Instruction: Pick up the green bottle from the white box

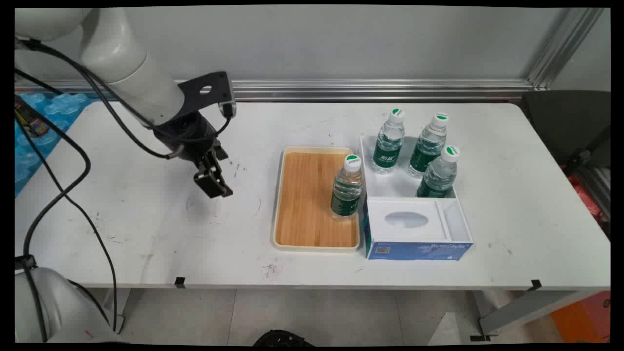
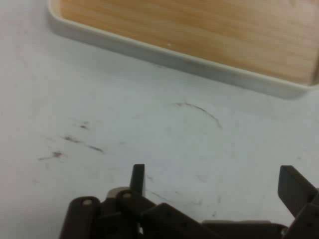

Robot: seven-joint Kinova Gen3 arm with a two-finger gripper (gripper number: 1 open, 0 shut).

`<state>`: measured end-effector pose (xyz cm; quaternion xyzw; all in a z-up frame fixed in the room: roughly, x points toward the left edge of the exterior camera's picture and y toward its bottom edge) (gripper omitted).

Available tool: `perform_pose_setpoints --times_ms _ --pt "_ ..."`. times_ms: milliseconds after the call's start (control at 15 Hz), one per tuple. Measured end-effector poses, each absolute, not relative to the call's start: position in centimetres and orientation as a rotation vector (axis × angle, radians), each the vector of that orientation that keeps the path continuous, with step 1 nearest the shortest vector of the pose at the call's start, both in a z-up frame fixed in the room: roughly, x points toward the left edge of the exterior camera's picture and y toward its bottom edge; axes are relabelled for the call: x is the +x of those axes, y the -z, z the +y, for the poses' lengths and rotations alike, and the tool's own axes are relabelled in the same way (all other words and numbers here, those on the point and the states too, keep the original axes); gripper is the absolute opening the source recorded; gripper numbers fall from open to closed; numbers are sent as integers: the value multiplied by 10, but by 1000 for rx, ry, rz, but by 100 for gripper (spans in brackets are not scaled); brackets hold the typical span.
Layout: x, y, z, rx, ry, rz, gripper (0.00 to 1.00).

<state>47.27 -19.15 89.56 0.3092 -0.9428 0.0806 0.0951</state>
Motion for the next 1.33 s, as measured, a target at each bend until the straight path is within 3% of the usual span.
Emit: perform_pose_setpoints --times_ms 333,867,1333 --pt "466 -908 -218 933 -314 -2731 100" --pt "399 -938 -299 804 -454 -2557 100" --pt "348 -934 -341 761 -458 -2439 100"
